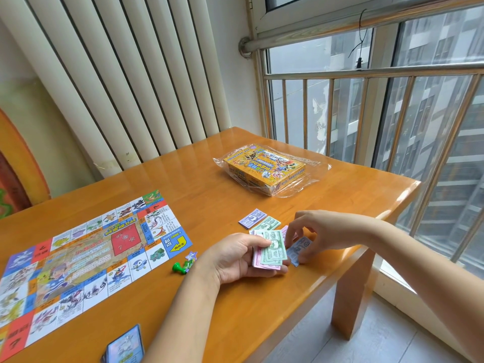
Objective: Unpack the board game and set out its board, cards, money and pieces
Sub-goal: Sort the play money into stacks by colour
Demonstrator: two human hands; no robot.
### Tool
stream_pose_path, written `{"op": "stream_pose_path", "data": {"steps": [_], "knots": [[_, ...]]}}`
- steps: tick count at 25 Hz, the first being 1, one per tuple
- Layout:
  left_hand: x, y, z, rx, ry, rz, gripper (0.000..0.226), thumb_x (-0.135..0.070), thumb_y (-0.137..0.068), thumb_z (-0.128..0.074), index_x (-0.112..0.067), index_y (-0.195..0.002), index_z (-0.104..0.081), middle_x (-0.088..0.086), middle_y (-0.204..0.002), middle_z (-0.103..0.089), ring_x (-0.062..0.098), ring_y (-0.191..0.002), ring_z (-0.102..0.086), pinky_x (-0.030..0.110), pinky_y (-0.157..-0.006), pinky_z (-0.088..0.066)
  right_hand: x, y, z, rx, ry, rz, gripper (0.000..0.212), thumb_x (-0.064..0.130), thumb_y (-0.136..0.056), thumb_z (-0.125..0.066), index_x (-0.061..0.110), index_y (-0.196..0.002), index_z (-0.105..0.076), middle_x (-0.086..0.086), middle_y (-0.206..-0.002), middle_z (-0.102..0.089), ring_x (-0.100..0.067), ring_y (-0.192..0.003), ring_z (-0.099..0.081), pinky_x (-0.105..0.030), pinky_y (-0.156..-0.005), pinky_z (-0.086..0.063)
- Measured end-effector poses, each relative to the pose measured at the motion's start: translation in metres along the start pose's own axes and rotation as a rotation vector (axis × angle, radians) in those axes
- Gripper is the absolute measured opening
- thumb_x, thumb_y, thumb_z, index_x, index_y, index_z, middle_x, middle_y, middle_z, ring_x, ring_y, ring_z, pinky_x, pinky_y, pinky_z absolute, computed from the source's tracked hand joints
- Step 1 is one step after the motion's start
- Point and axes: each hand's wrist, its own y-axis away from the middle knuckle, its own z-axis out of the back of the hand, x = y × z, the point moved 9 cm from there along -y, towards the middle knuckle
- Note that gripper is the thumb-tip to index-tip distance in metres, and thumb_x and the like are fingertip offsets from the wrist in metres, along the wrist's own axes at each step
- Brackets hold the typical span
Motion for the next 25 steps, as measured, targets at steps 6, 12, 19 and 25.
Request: {"op": "stream_pose_path", "data": {"steps": [6,12,19,25], "knots": [[-0.001,0.002,0.000,0.000,-0.003,-0.002,0.022,-0.005,-0.095,-0.043,0.001,-0.112,-0.055,0.026,-0.101,-0.068,0.033,-0.077,-0.071,0.030,-0.059,-0.059,0.001,0.000,-0.002,-0.008,-0.038,0.020,0.033,0.049,-0.075,-0.074,0.044,-0.106,-0.062,0.016,-0.107,-0.051,-0.002,-0.090,-0.047,-0.024,-0.077,-0.043],[-0.019,0.003,0.003,-0.079,-0.013,-0.191,0.015,-0.013,-0.095,-0.052,-0.007,-0.104,-0.061,0.014,-0.091,-0.072,0.025,-0.072,-0.071,0.026,-0.052,-0.057,0.003,0.016,0.030,-0.461,-0.703,0.081,0.033,0.047,-0.068,-0.073,0.016,-0.080,-0.069,0.013,-0.060,-0.053,-0.006,-0.057,-0.043,-0.021,-0.054,-0.035],[-0.031,0.004,-0.002,-0.084,0.055,-0.357,0.014,-0.002,-0.093,-0.052,-0.004,-0.102,-0.062,0.010,-0.085,-0.073,0.020,-0.073,-0.072,0.024,-0.058,-0.058,-0.002,0.014,0.008,-0.632,-0.975,-0.058,0.013,0.013,-0.076,-0.077,0.007,-0.071,-0.067,0.001,-0.056,-0.065,-0.007,-0.050,-0.057,-0.016,-0.052,-0.044],[-0.038,0.006,0.007,-0.128,0.079,-0.418,0.017,0.009,-0.088,-0.053,-0.002,-0.098,-0.064,0.009,-0.085,-0.073,0.020,-0.073,-0.071,0.024,-0.058,-0.058,-0.007,0.018,0.009,-0.716,-1.166,-0.059,0.013,0.005,-0.088,-0.063,0.005,-0.076,-0.068,-0.005,-0.063,-0.069,-0.012,-0.054,-0.063,-0.019,-0.054,-0.052]]}}
